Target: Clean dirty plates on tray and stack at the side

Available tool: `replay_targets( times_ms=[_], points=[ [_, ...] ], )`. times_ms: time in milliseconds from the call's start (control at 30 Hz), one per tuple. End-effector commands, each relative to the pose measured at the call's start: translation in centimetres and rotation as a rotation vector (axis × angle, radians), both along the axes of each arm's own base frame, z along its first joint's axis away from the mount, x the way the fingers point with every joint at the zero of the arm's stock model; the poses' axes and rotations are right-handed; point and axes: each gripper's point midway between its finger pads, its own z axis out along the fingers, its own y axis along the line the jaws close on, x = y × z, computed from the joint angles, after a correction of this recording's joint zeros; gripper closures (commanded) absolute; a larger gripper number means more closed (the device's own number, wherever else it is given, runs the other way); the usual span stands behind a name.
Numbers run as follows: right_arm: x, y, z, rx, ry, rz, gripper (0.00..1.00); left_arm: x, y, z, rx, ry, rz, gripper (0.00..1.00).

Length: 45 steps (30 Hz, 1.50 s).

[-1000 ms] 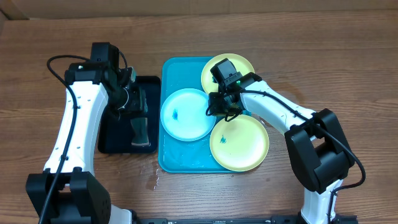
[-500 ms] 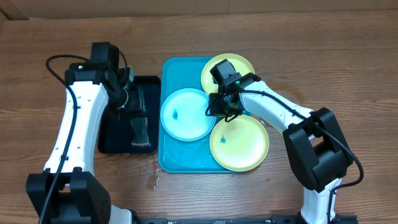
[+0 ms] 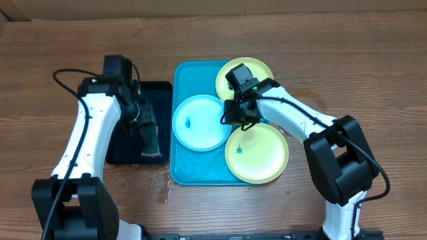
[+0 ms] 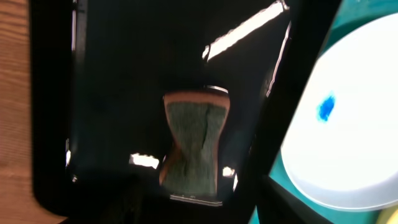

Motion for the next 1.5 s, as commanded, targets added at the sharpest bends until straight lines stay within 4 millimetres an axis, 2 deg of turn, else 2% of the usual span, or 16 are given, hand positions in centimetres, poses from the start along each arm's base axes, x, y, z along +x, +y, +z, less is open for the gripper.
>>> replay_targets(
  times_ms=[0,300,667,733,867,1133,1167,1233,1267,1400,1467],
  points=[
    [-0.2,-0.1,-0.8,-0.017,0.009,0.000,0.96,-0.6,0.1,-2.1,0.009,0.020,0.025,0.44],
    [0.0,0.0,-0.7,-0.013,0.003,0.000,0.95,-1.4,0.1,-5.5,0.003,0.011,0.062,0.57],
    [0.2,0.1,-0.7,-0.009,-0.004,0.000,0.95,-2.4,0.6,-7.6,0.029,0.011,0.099,0.66],
    [0.2,0.1,-0.7,-0.009,-0.004,0.000,0.95,-2.4,0.6,-8.0,0.028,0.004,0.099,0.70],
    [0.2,0.2,-0.7,-0.007,-0.008,0.000,0.95,-2.3,0.6,-8.3,0.027,-0.006,0.099,0.77],
    [0.4,0.2,-0.6,-0.003,-0.013,-0.001,0.94,-2.6,0.6,-8.8,0.027,-0.008,0.099,0.80],
    [0.4,0.2,-0.6,-0.003,-0.012,-0.001,0.95,-2.6,0.6,-8.8,0.027,-0.007,0.098,0.83],
    [0.4,0.2,-0.6,-0.003,-0.013,-0.001,0.94,-2.5,0.6,-8.8,0.027,-0.010,0.098,0.95],
    [0.4,0.2,-0.6,-0.003,-0.012,-0.001,0.94,-2.5,0.6,-8.8,0.027,-0.010,0.098,0.96],
    [0.4,0.2,-0.6,-0.003,-0.012,-0.001,0.89,-2.0,1.0,-8.4,0.049,-0.027,0.043,0.96],
    [0.3,0.2,-0.6,-0.003,-0.012,0.000,0.84,-1.3,1.8,-7.2,0.072,-0.037,0.056,0.96]
  ],
)
